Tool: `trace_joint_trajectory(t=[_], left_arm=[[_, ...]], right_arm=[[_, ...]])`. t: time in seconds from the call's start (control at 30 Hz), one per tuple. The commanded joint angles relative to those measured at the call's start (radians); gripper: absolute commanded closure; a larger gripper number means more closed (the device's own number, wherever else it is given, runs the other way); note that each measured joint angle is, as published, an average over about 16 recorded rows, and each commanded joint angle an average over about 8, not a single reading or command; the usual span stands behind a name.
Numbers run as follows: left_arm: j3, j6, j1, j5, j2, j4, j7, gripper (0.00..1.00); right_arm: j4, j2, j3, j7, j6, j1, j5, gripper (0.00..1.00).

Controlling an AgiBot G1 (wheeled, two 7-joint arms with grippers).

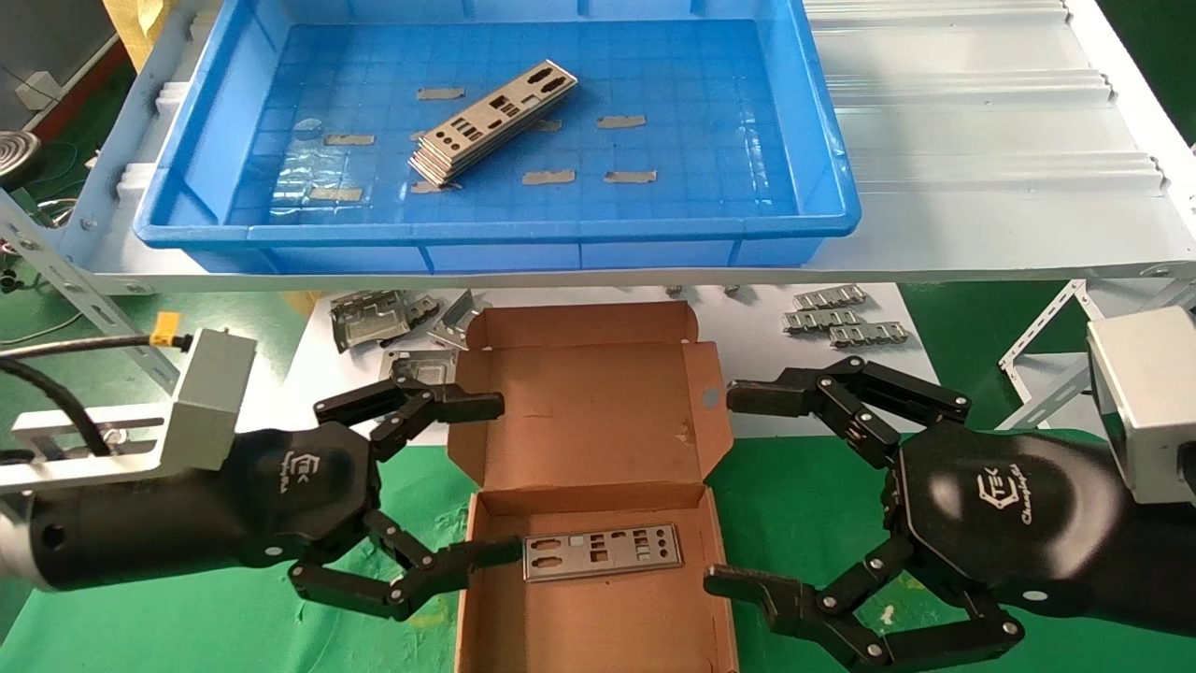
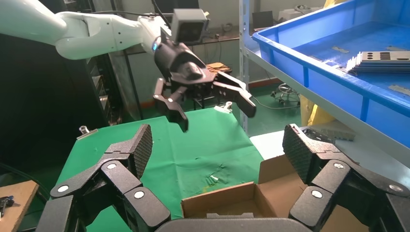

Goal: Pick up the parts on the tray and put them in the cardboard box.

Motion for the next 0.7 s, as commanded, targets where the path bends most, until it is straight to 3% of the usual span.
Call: trace_joint_trajectory(t=[0.03,0.7], left_arm=[[-0.017,-0.003,0.014,-0.009,-0.018,-0.034,-0.015,0.0],[-0.176,-0.035,0.143,-0.093,-0.188,-0.353,-0.158,0.0]], right_arm=[[0.0,0.0,0.0,0.0,0.0,0.0,0.0,0.0],[0.0,0.0,0.0,0.0,0.0,0.0,0.0,0.0]])
